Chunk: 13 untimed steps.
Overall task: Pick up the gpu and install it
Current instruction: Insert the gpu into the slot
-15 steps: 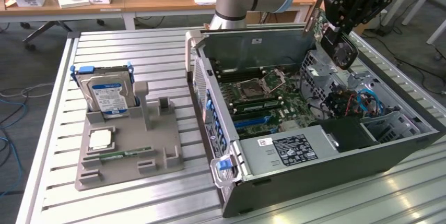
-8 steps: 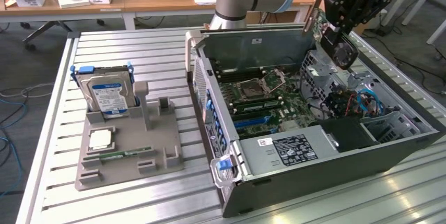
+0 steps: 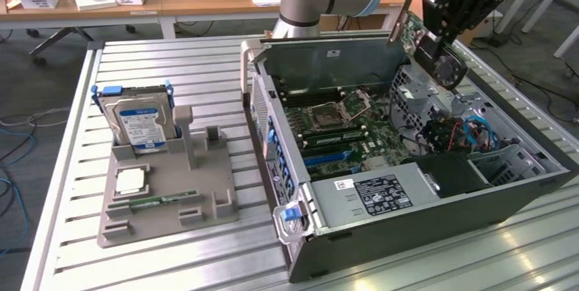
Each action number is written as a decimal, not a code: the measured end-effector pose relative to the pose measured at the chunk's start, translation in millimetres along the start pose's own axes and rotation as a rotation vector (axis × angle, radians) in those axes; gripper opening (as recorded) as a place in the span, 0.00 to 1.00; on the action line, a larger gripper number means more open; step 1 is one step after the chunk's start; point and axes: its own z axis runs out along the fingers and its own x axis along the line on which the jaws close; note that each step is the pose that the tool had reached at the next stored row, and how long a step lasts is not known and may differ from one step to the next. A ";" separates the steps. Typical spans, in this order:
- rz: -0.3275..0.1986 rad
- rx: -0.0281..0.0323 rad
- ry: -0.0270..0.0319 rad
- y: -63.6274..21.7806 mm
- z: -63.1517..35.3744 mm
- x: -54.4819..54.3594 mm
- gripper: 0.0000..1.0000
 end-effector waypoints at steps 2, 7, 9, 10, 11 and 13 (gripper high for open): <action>-0.032 -0.0007 0.0017 0.0 0.0 0.0 0.26; -0.111 -0.0026 0.0058 0.0 0.0 0.0 0.26; -0.143 -0.0034 0.0075 0.0 0.1 0.0 0.26; -0.159 -0.0038 0.0083 0.0 0.1 0.0 0.26; -0.174 -0.0041 0.0091 0.0 0.1 0.0 0.26; -0.207 -0.0048 0.0109 0.0 0.1 0.0 0.26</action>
